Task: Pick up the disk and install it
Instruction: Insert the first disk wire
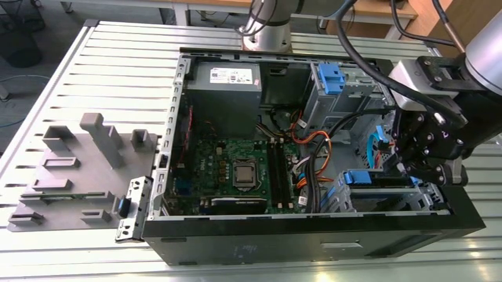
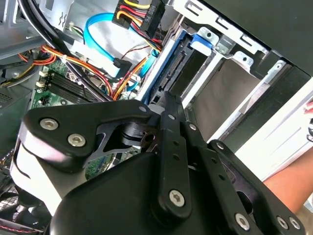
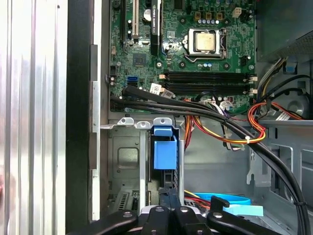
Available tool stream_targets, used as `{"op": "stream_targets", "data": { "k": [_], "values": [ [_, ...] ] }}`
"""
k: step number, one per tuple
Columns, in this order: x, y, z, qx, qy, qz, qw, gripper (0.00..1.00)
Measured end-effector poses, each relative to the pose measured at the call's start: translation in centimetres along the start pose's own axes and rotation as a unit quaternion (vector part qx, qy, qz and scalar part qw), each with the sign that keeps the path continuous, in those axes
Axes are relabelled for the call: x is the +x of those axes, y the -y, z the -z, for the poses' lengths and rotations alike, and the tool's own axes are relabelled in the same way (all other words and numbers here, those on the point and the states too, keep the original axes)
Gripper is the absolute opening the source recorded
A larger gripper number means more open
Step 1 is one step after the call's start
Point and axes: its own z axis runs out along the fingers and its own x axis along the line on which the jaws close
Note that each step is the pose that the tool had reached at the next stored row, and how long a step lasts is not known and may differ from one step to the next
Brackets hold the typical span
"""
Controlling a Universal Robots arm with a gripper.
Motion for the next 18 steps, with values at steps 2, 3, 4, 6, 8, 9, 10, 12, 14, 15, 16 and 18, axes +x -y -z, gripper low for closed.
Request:
{"op": "stream_targets", "data": {
  "k": [2,3,4,6,8,9,10,12,14,15,16,18],
  "values": [
    [-0.17,0.0,-0.01,0.0,0.0005,0.0,1.0,0.11],
    [-0.18,0.0,-0.01,0.0,0.0005,0.0,1.0,0.11],
    [-0.19,0.0,0.0,0.0,0.0006,0.0,1.0,0.11],
    [-0.21,-0.01,0.14,0.0,0.0012,0.0,1.0,0.11],
    [-0.22,-0.01,0.45,0.0,0.0022,0.0,1.0,0.11],
    [-0.23,-0.02,0.65,0.0,0.0029,0.0,1.0,0.11],
    [-0.24,-0.02,0.9,0.0,0.0035,0.0,0.99999,0.11],
    [-0.26,-0.03,1.34,0.0,0.0039,0.0,0.99999,0.11],
    [-0.27,-0.03,1.56,0.0,0.0041,0.0,0.99999,0.11],
    [-0.27,-0.03,1.56,-0.0001,0.0043,0.0,0.99999,0.11],
    [-0.28,-0.03,1.56,0.0,0.0043,0.0,0.99999,0.11],
    [-0.41,-0.03,1.57,-0.0001,0.0041,0.0,0.99999,0.11]
  ]
}}
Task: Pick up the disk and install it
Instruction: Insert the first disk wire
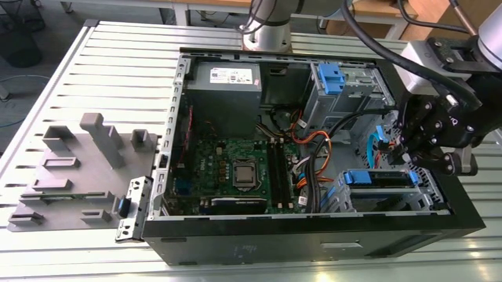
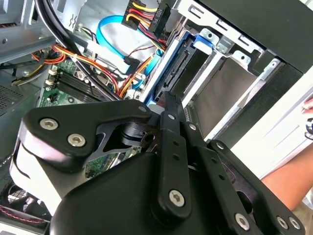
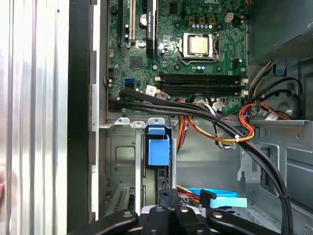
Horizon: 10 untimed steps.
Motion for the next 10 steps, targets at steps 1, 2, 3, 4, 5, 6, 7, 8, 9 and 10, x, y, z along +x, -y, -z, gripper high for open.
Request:
{"op": "stream_targets", "data": {
  "k": [1,2,3,4,5,6,7,8,9,10],
  "values": [
    [-0.12,0.0,-0.02,0.0,0.0002,0.0,1.0,0.11],
    [-0.28,0.0,-0.03,0.0,0.0001,0.0,1.0,0.11],
    [-0.44,0.0,-0.04,0.0,0.0002,0.0,1.0,0.11],
    [-0.6,-0.01,-0.06,0.0,0.0004,0.0,1.0,0.11],
    [-0.74,-0.01,-0.08,0.0,0.001,0.0,1.0,0.11],
    [-0.91,-0.01,-0.11,0.0,0.0015,0.0,1.0,0.11],
    [-1.08,-0.01,-0.13,0.0001,0.002,0.0,1.0,0.11],
    [-1.24,-0.01,-0.17,0.0001,0.0025,0.0,1.0,0.11],
    [-1.35,-0.01,-0.19,0.0001,0.003,0.0,1.0,0.11],
    [-1.43,0.0,-0.24,0.0001,0.0039,0.0,0.99999,0.11]
  ]
}}
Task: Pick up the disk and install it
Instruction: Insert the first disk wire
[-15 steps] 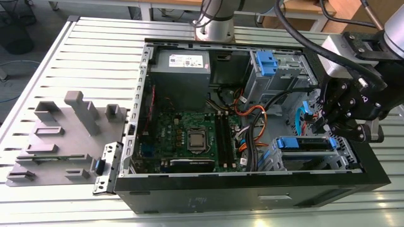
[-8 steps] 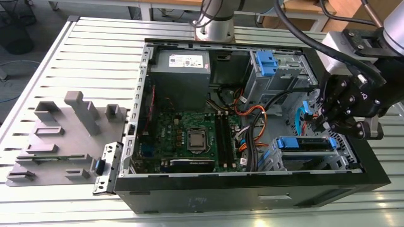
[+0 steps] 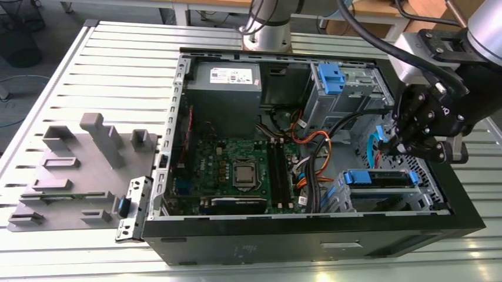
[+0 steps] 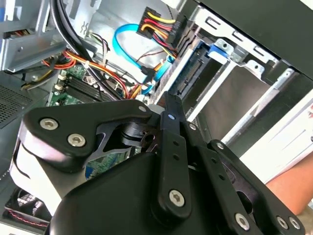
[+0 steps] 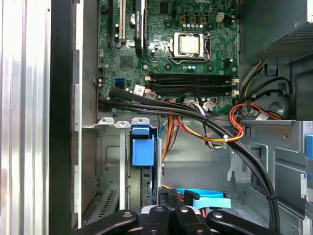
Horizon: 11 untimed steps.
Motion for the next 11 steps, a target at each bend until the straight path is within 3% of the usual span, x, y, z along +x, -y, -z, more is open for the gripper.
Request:
{"op": "stream_targets", "data": {
  "k": [11],
  "values": [
    [-1.39,0.09,-0.56,0.0,0.0031,0.0,1.0,0.11]
  ]
}}
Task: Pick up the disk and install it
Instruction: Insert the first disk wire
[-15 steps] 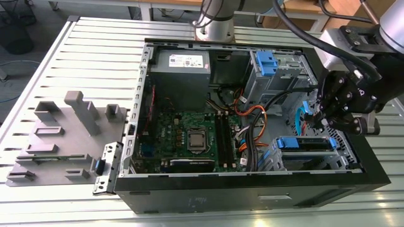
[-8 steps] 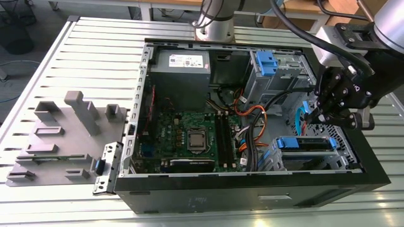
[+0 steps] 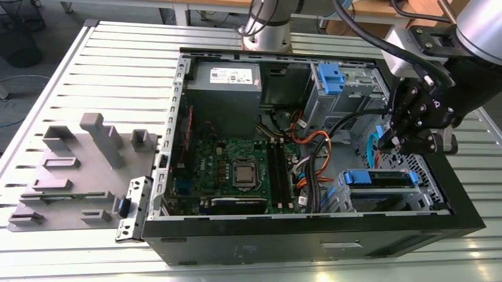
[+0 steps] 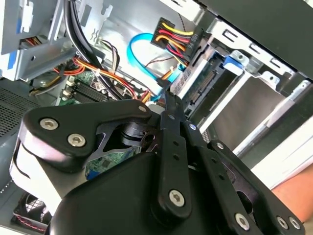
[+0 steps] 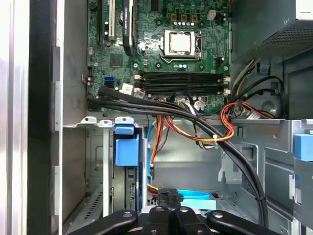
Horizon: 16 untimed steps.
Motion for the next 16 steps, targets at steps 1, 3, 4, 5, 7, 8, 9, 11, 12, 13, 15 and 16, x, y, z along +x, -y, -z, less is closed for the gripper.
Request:
{"op": "stream_targets", "data": {
  "k": [1,3,4,5,7,8,9,11,12,13,15,16],
  "values": [
    [-0.09,0.04,-0.01,0.0,0.0,0.0,1.0,0.11],
    [-0.14,0.07,-0.02,0.0,0.0,0.0,1.0,0.11],
    [-0.21,0.07,-0.02,0.0,0.0,0.0,1.0,0.11],
    [-0.32,0.08,-0.03,0.0,0.0,0.0,1.0,0.11],
    [-0.57,0.1,-0.05,0.0,0.0,0.0,1.0,0.11],
    [-0.61,0.14,-0.05,0.0,0.0,0.0,1.0,0.11],
    [-0.65,0.18,-0.05,0.0,0.0,0.0,1.0,0.11],
    [-0.68,0.33,-0.05,0.0,-0.0001,0.0,1.0,0.11],
    [-0.69,0.43,-0.05,0.0,-0.0001,0.0,1.0,0.11],
    [-0.71,0.5,-0.05,0.0,0.0,0.0,1.0,0.11],
    [-0.71,0.5,-0.06,0.0,0.0,0.0,1.0,0.11],
    [-0.71,0.51,-0.06,0.0,0.0,0.0,1.0,0.11]
  ]
}}
